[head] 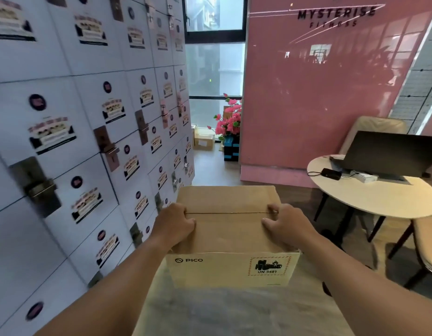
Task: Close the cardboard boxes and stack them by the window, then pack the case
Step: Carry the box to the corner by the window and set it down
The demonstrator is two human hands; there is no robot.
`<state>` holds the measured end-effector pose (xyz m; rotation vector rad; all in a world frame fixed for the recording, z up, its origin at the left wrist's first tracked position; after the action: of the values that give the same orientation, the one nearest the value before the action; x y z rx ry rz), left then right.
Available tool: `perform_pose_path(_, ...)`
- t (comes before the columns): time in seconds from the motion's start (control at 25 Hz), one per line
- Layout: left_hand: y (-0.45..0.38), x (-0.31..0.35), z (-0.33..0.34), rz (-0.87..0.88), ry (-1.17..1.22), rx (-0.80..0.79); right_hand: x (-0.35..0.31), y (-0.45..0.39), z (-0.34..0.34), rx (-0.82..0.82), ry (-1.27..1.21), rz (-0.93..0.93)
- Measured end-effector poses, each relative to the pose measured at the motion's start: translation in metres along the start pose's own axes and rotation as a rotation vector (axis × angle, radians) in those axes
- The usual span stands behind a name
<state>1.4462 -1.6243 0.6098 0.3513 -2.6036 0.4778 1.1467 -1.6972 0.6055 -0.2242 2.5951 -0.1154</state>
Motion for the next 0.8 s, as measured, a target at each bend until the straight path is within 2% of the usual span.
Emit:
perform_pose_path(0.36,-0.306,-0.009,0.086,-0.064,-0.003,0.018,-0.013,-0.329,0.045,-0.045,-0.014,-0.061)
perform_pose_path(0.8,-0.709,-0.084,0.203,-0.053,0.003,-0.032,-0.061,-0.727,0.146,-0.062,-0.002,-0.013)
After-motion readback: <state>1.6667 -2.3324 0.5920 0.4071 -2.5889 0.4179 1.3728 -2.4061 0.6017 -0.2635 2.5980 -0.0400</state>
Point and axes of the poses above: each hand's wrist, its own y-axis away from the middle knuckle, its own z-axis out of the palm, x = y × z, the point moved 4 cm from there along -y, towards the middle knuckle, and after that the axes turned 7 degrees about x, right-handed, at the moved point
